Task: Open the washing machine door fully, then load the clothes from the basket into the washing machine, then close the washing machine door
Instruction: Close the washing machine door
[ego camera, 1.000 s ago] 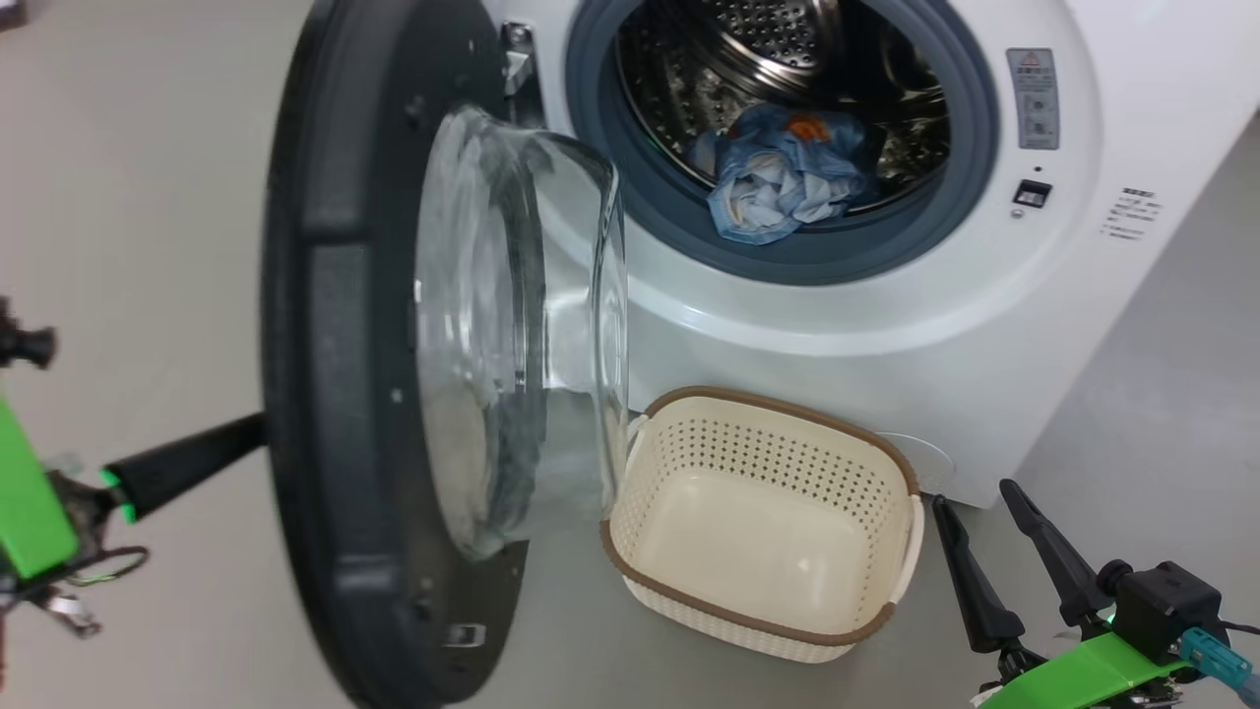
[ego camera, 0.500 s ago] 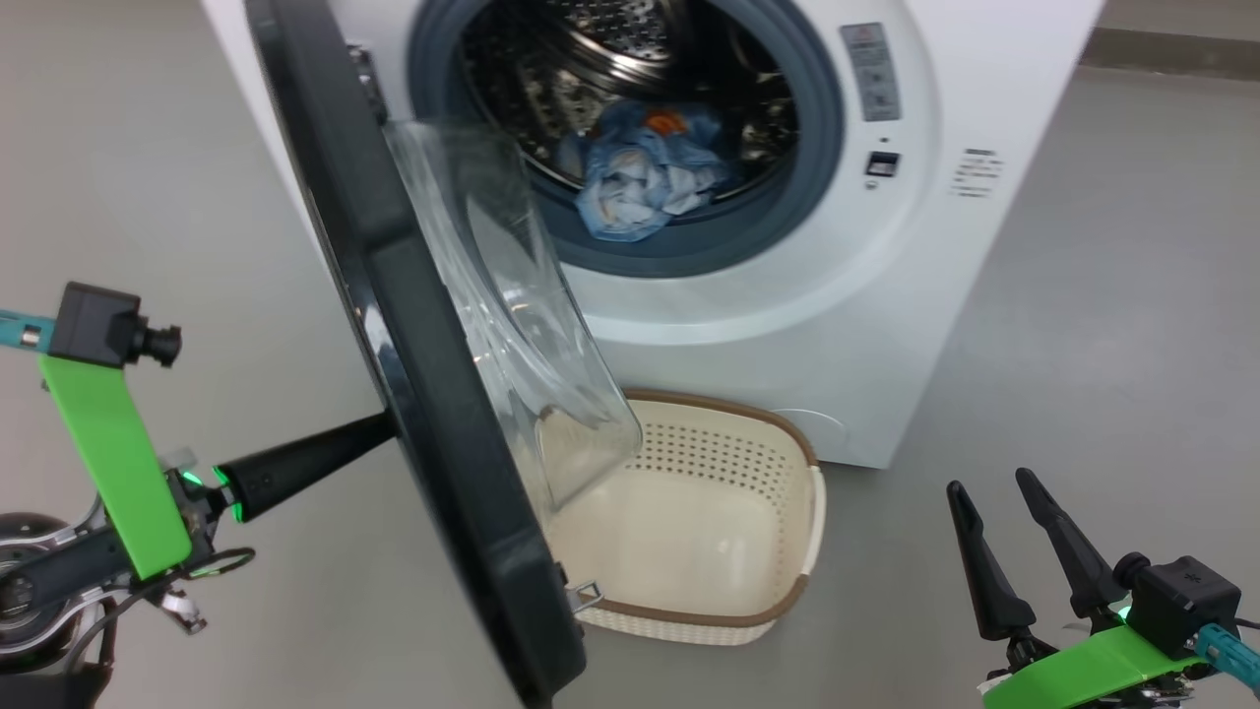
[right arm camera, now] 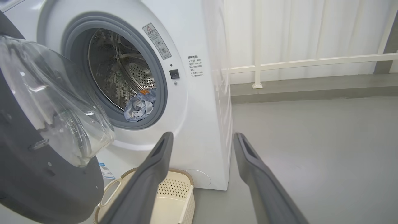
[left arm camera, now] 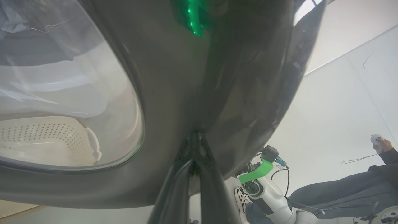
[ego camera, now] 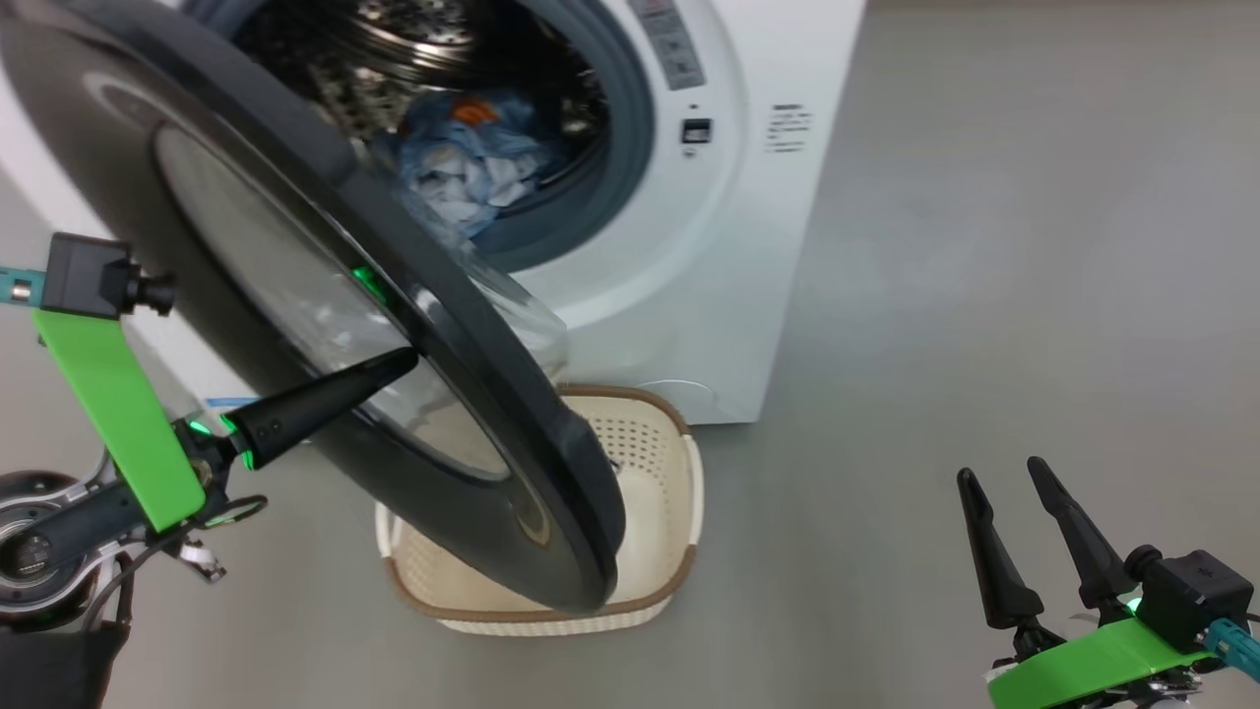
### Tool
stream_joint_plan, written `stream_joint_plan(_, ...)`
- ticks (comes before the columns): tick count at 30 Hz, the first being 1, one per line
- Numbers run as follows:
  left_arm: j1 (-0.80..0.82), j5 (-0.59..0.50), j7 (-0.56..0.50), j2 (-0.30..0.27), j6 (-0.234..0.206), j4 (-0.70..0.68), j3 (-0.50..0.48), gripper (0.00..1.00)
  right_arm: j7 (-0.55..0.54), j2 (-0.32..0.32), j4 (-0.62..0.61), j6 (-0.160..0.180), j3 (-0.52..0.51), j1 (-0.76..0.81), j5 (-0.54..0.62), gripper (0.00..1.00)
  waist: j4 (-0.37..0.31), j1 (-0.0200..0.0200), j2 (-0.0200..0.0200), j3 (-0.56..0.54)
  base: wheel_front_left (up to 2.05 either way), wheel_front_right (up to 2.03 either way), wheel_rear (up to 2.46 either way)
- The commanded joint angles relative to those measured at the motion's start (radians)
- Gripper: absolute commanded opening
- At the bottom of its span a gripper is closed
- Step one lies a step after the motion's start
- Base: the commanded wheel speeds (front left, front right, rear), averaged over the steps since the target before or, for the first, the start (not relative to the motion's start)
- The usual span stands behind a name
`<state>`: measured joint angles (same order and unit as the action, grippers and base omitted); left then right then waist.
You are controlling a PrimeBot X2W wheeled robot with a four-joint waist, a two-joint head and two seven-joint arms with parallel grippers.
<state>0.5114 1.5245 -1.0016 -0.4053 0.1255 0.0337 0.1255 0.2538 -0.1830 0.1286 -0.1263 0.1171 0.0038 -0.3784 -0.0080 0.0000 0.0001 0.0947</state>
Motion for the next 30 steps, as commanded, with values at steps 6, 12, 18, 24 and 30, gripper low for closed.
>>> stream_joint_plan(6,0.056,-0.009,0.022,-0.04,0.005,-0.008,-0.034,0.0,0.008,-0.002,-0.027,-0.004,0.004,-0.034,0.003,1.0,-0.075,0.0,-0.0001,0.024,0.0,0.0,0.0)
stream_joint_plan(12,0.03,-0.013,0.044,-0.044,0.005,-0.006,-0.023,0.0,0.008,0.0,-0.024,-0.004,0.0,-0.025,0.005,1.0,-0.053,0.0,-0.0001,0.005,0.0,0.0,0.0)
stream_joint_plan(18,-0.032,-0.018,0.079,-0.052,0.005,-0.018,-0.019,0.0,0.008,-0.004,-0.022,-0.004,0.006,-0.02,0.003,1.0,-0.017,0.0,-0.0001,-0.017,0.0,0.0,0.0)
stream_joint_plan(24,-0.125,0.006,0.132,-0.036,0.005,-0.03,-0.034,0.05,0.008,-0.009,-0.017,-0.004,0.012,-0.006,0.0,1.0,0.017,0.0,-0.0001,-0.04,0.0,0.0,0.0)
stream_joint_plan(30,-0.218,-0.005,0.195,-0.023,0.005,-0.039,-0.044,0.41,0.008,-0.012,-0.015,-0.004,0.017,0.008,-0.003,1.0,0.033,0.0,-0.0001,-0.06,0.0,0.0,0.0)
